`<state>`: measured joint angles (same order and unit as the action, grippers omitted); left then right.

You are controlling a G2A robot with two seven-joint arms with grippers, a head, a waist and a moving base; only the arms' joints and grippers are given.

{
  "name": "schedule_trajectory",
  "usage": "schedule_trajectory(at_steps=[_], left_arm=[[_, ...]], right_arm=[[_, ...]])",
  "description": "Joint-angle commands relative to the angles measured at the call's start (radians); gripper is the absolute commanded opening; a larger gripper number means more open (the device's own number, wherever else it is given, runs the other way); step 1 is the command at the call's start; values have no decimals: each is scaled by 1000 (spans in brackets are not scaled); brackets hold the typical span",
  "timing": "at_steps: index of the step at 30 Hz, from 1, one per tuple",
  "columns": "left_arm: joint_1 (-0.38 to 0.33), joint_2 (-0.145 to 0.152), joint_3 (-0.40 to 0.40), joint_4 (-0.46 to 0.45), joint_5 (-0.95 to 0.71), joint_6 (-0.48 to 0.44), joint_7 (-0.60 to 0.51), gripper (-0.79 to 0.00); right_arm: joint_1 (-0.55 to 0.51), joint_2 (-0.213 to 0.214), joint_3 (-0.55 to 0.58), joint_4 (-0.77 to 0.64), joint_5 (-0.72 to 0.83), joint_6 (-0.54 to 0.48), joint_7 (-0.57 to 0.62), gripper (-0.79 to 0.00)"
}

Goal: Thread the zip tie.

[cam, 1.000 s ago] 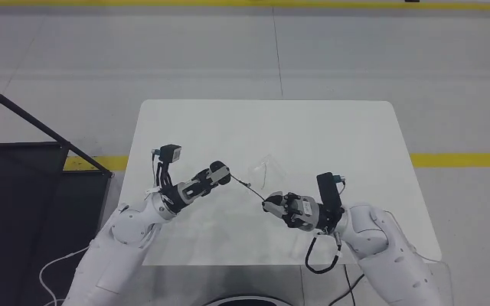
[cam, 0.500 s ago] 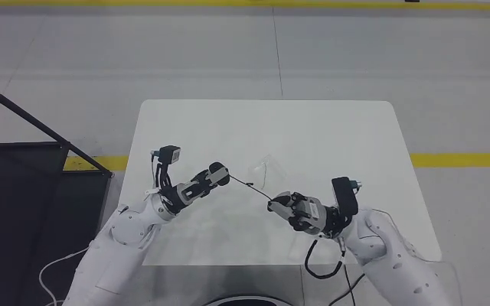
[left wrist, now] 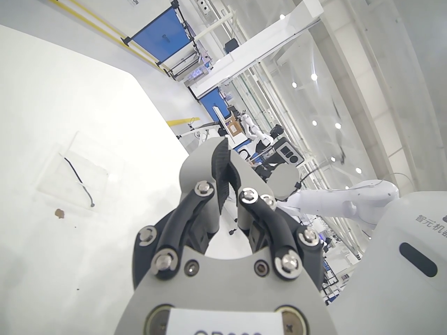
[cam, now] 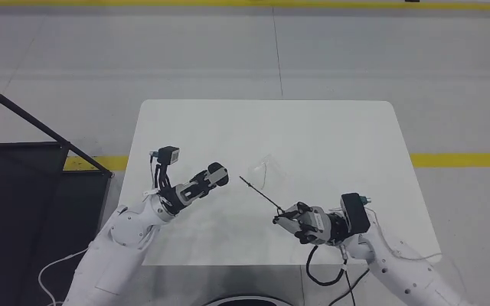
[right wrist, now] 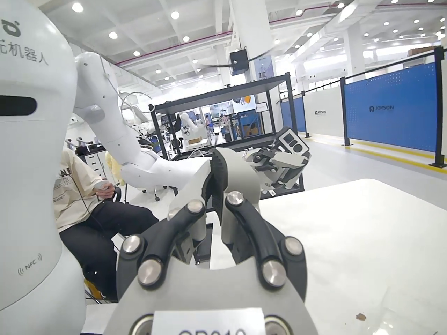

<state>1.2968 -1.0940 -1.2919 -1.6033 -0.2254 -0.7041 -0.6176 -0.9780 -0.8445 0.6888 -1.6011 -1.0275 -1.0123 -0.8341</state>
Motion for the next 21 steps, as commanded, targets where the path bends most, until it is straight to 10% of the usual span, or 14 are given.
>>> schedule_trajectory(at_steps=[1,10,11,13,21], left_arm=[[2,0,-1,-1,0,0,0,-785],[3,0,9,-8,-12,14,-22,-782],[0,0,14,-9,-16,23,-34,-394],[-6,0,21,-8,-25,37,-51,0],[-18,-2,24,4,-188,50,-103,0]], right_arm=[[21,8,-22,-2,20,0,26,-785],[109,38,-142,20,60,0,26,-785],[122,38,-161,21,65,0,26,-785],[151,37,-203,25,74,0,26,-785],[273,19,-384,94,126,0,26,-785]])
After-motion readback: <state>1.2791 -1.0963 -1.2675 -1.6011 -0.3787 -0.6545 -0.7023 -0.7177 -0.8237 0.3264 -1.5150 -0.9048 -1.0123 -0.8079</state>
